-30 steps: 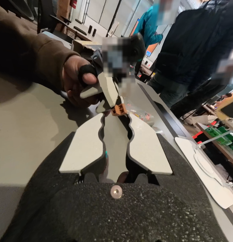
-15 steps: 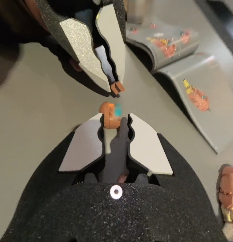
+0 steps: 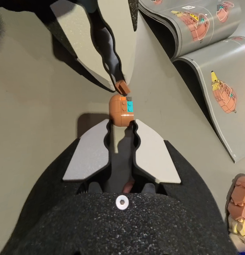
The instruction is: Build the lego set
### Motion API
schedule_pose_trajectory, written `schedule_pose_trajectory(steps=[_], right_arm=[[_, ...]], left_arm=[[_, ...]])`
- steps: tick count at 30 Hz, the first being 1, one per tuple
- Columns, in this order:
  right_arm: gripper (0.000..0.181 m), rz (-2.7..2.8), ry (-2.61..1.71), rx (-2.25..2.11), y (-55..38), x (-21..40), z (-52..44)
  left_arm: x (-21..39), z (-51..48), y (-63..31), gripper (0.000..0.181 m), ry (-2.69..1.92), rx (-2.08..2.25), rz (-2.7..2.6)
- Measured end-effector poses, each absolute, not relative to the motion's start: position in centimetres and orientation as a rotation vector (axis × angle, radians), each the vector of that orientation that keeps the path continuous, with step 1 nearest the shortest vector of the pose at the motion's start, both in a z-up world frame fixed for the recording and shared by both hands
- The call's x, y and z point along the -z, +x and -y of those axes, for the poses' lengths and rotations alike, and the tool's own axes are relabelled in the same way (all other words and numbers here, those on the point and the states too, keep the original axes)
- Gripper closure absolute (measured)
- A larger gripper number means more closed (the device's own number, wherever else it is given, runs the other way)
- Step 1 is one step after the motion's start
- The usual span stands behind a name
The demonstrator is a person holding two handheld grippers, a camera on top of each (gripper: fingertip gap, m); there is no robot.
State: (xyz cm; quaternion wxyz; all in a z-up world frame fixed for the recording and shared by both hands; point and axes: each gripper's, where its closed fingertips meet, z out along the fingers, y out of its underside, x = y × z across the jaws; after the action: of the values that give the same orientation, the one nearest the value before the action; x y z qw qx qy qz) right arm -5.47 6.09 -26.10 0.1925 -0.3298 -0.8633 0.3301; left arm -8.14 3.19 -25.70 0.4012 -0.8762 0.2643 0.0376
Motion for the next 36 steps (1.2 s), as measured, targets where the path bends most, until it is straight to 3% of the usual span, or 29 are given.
schedule_pose_trajectory(steps=[7, 14, 22, 36], right_arm=[[0.164, 2.561, -0.754, -1.001, -3.3, 26.0, -5.9], [0.145, 2.572, -0.819, -0.996, -2.5, 26.1, -5.2], [0.144, 2.634, -0.729, -1.063, -0.6, 26.0, -1.2], [0.145, 2.608, -0.754, -1.06, -1.1, 25.0, 0.0]], left_arm=[[25.7, -3.0, -7.8, 0.168, -2.218, 0.0, -0.618], [25.4, -2.5, -8.0, 0.152, -2.21, 0.073, -0.575], [24.0, -1.2, -6.9, 0.145, -2.192, 0.262, -0.399], [25.0, 0.4, -4.6, 0.138, -2.267, 0.177, -0.217]])
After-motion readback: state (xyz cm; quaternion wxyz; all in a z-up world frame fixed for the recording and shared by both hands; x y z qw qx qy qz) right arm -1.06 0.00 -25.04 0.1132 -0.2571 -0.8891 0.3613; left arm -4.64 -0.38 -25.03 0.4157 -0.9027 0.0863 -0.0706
